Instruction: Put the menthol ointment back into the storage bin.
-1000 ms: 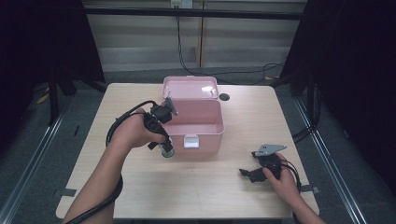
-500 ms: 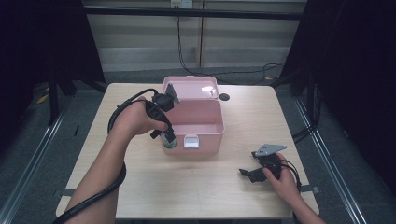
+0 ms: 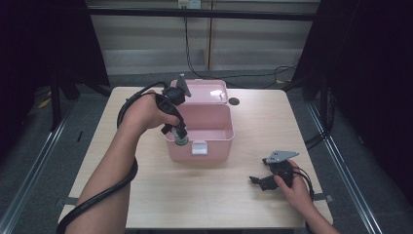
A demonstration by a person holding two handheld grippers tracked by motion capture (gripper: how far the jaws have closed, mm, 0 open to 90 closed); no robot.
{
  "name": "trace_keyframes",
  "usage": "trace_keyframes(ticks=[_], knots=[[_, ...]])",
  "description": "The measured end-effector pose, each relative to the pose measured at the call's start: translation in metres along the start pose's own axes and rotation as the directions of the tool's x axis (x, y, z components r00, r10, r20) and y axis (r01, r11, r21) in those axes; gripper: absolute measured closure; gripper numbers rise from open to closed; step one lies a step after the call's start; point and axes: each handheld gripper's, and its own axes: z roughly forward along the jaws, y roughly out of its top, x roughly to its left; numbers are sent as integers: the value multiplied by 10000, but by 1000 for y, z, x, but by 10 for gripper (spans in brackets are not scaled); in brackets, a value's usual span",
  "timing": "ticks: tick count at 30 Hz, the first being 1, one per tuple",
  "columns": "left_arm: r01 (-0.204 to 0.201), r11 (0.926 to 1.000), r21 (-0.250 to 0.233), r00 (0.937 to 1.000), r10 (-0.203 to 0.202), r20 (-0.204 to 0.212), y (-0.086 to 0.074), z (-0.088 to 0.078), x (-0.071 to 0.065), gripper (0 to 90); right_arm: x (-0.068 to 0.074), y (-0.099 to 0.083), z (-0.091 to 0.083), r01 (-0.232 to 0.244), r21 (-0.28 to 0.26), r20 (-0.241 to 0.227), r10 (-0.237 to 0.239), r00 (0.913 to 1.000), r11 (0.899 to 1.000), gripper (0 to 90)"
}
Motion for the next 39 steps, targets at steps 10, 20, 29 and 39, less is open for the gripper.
trace_keyframes(ticks=[10,20,29,39], knots=[[166,9996,-241,9998,-169,-127,21,0,1,502,0,0,0,8,-3,-7,-8,10000,10000,90],[308,9987,-399,9993,-317,-221,33,8,10,502,0,0,0,10,-3,-8,-10,10000,10000,90],[672,9958,-625,9974,-686,-204,39,21,23,502,0,0,0,9,-4,-8,-9,10000,10000,90],[831,9956,-434,9956,-848,-397,43,43,30,502,0,0,0,8,-4,-10,-8,10000,10000,90]])
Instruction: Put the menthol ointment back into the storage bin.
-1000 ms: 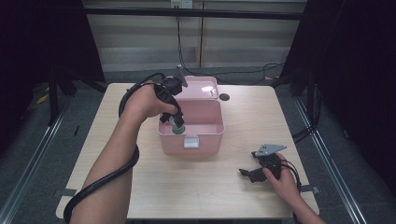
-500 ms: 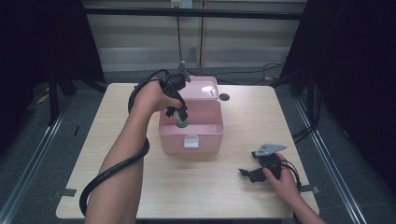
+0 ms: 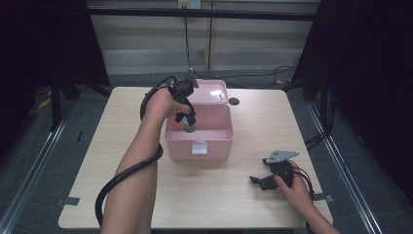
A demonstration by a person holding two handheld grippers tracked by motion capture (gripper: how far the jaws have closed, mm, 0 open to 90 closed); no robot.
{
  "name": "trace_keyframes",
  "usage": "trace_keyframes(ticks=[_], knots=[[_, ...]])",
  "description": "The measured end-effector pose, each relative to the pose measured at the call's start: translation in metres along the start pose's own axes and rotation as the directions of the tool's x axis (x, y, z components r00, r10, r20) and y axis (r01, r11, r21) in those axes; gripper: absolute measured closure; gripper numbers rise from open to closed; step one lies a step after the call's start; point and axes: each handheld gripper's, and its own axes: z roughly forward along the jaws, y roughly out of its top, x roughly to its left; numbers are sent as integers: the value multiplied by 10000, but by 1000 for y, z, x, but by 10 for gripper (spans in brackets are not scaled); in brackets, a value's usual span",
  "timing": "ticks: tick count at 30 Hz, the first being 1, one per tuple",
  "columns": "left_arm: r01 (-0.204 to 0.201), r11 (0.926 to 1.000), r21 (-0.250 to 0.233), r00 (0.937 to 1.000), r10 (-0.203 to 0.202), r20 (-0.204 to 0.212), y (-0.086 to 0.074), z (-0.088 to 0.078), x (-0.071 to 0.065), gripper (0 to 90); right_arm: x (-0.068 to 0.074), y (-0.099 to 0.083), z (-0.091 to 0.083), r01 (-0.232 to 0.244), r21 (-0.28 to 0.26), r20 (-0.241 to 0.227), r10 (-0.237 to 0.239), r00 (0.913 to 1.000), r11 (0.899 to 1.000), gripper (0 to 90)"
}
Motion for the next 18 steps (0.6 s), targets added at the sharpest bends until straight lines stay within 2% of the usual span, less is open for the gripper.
trace_keyframes(ticks=[10,13,18], knots=[[162,9988,460,9998,-157,-96,-5,22,7,501,0,0,0,20,-15,5,-20,10000,10000,90],[258,9984,502,9996,-251,-147,-6,27,8,501,0,0,0,1,-28,13,-1,10000,10000,90],[183,9988,461,9998,-180,-64,-2,32,7,501,0,0,0,4,-29,13,-4,10000,10000,91]])
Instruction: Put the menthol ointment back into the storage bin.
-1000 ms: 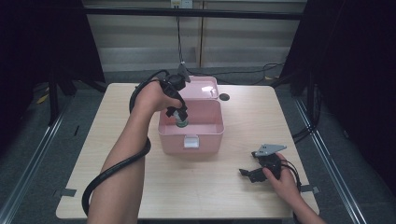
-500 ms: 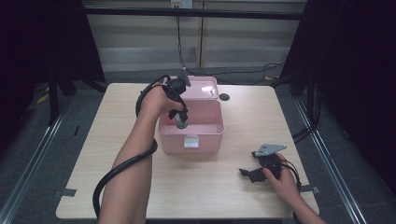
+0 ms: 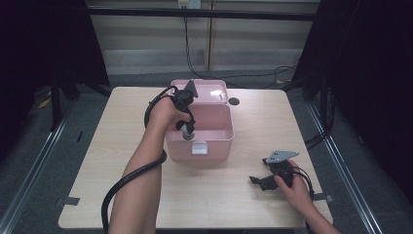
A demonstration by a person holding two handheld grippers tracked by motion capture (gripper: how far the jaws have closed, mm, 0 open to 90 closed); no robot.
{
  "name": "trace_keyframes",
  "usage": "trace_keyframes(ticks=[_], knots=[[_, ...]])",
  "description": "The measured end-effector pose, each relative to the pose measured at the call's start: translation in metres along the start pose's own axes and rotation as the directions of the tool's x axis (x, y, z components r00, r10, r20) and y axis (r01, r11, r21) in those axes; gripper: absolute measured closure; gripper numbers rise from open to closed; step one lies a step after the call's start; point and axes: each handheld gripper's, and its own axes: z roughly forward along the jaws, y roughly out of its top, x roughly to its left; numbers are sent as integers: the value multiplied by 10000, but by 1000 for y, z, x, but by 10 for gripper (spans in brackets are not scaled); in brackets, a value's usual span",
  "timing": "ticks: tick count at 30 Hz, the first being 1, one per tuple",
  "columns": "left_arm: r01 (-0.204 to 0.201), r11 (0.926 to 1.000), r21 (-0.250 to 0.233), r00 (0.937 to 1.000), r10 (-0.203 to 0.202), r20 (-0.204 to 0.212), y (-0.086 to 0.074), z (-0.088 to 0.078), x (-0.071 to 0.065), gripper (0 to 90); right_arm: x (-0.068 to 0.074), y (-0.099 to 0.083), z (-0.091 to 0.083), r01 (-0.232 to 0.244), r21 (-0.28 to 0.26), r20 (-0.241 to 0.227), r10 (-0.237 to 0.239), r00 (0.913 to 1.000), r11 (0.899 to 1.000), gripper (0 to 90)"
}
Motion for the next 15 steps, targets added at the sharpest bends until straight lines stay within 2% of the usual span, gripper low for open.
trace_keyframes(ticks=[6,11,15], knots=[[-132,9999,68,9999,132,1,8,3,-9,501,0,0,0,-8,3,-5,8,10000,10000,91],[-534,9986,4,9985,534,117,20,7,-21,501,0,0,0,-5,3,-4,5,10000,10000,91],[-486,9988,43,9988,486,47,25,10,-24,501,0,0,0,-4,3,-2,4,10000,10000,91]])
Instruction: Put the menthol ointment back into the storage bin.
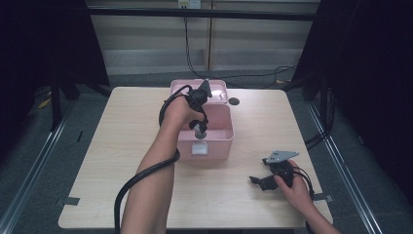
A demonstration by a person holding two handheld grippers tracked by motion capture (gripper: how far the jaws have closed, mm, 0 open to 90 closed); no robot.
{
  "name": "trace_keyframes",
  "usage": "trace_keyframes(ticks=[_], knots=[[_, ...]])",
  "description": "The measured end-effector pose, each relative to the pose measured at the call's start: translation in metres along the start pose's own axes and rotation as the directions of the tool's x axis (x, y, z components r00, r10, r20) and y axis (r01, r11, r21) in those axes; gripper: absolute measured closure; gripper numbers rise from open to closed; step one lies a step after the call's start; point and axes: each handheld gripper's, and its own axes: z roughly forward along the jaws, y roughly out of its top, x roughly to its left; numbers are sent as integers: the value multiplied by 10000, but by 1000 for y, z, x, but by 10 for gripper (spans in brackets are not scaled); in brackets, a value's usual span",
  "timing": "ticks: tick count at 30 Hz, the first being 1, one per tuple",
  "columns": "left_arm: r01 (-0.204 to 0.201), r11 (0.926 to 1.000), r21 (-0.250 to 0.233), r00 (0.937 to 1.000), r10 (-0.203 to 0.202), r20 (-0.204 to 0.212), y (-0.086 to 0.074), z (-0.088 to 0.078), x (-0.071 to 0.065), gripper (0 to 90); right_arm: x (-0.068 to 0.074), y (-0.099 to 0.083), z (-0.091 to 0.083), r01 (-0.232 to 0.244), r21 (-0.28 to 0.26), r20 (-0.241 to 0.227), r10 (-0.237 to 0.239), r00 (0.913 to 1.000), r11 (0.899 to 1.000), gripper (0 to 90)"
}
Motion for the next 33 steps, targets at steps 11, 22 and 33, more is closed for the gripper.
trace_keyframes(ticks=[11,22,33], knots=[[1042,9941,-287,9943,-1048,-190,-8,10,21,501,0,0,0,-1,-2,3,1,10000,10000,90],[2631,9627,-636,9601,-2677,-803,-11,24,44,501,0,0,0,6,-8,-1,-6,10000,10000,90],[3578,9292,-932,9225,-3671,-1191,-8,44,50,501,0,0,0,9,-7,8,-9,10000,10000,90]])
